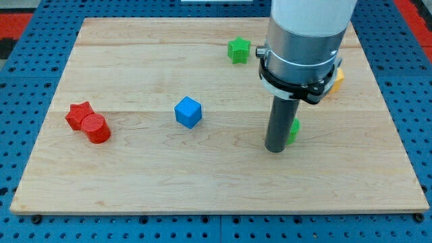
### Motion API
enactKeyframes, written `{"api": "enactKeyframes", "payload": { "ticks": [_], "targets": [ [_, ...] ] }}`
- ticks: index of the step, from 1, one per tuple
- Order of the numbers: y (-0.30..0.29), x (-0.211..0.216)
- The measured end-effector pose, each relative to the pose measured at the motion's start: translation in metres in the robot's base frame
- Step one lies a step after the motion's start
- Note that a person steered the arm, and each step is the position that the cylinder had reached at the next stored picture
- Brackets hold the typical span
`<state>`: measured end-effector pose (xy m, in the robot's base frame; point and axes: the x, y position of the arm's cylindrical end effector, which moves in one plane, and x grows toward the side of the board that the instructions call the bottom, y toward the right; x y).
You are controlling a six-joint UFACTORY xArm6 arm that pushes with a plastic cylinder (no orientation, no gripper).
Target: Push green circle below green star
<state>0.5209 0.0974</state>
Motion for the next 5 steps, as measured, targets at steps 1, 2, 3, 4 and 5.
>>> {"api": "enactKeyframes", "payload": {
  "ticks": [1,2,3,4,5],
  "targets": [
    [0.041,0.006],
    [0.042,-0.005],
    [0.003,-0.024],
    [-0.016,-0.031],
    [-0.031,-0.060]
  ]
}}
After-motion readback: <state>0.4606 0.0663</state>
